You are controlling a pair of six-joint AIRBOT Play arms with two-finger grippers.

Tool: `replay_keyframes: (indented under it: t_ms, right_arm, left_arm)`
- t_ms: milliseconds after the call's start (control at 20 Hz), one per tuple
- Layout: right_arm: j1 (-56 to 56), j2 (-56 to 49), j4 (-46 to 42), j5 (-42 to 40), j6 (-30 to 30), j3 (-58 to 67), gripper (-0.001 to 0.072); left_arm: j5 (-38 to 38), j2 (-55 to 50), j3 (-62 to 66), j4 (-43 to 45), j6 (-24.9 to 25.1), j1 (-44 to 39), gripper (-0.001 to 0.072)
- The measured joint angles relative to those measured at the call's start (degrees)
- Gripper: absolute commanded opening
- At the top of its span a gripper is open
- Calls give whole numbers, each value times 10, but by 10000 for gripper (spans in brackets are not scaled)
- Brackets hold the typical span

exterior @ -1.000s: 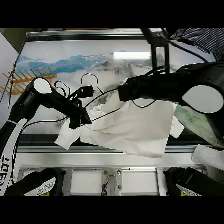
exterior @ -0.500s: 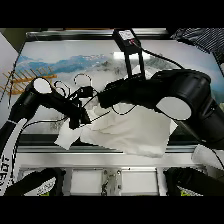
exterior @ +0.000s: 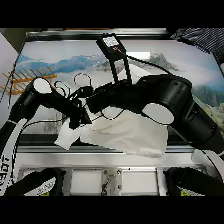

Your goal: Fold the clothes and pants, and hang the long-sleeved shirts on hangers.

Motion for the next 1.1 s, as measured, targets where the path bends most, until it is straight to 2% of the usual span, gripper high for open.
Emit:
replay_keyframes:
  t_ms: [200,250,350,400,750,900,1100]
  right_arm:
    - [3,-2,1,-1,0,0,36]
    - [4,-2,2,1,0,0,77]
    - [4,-2,5,9,0,0,444]
    - [5,-2,6,15,0,0,480]
    - [-9,28,3,87,-3,0,480]
    - [-33,53,4,131,-7,0,629]
    - [-67,78,7,173,-27,0,632]
  left_arm:
    - [0,0,0,0,0,0,10]
    - [0,0,0,0,0,0,9]
    - [0,0,0,0,0,0,9]
    - [0,0,0,0,-1,0,9]
    - [7,0,0,-1,1,0,10]
    - [12,0,0,-1,1,0,9]
    - [17,0,0,-1,0,0,10]
